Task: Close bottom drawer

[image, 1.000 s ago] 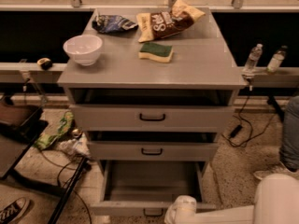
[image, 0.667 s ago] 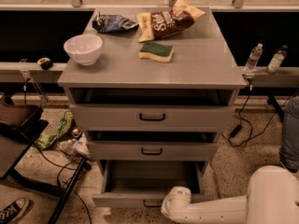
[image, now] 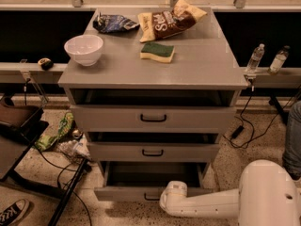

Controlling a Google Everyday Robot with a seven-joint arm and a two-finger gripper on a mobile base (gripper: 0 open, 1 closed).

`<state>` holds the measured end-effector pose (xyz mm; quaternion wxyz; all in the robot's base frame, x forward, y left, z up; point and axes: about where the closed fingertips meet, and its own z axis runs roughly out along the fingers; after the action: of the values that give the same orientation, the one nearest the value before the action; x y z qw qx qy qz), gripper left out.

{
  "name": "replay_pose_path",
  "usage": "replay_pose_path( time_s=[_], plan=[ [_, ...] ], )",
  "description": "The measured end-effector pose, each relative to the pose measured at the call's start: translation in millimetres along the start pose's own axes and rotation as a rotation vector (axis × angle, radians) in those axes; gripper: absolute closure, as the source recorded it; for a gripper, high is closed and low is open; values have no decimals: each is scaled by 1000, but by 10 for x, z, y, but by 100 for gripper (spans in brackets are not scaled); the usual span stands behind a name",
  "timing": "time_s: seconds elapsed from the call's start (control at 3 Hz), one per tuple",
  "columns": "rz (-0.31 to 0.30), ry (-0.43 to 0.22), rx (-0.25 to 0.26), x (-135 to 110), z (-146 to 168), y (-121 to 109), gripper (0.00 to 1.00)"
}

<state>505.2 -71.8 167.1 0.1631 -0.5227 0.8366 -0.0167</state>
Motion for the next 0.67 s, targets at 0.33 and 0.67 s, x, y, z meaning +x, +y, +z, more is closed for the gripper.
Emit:
replay_pose_path(
  time_s=[0.33,0.67],
  plan=[
    [-6,1,2,-20,16,-33,100],
    [-6,1,2,-8,13,-33,100]
  ],
)
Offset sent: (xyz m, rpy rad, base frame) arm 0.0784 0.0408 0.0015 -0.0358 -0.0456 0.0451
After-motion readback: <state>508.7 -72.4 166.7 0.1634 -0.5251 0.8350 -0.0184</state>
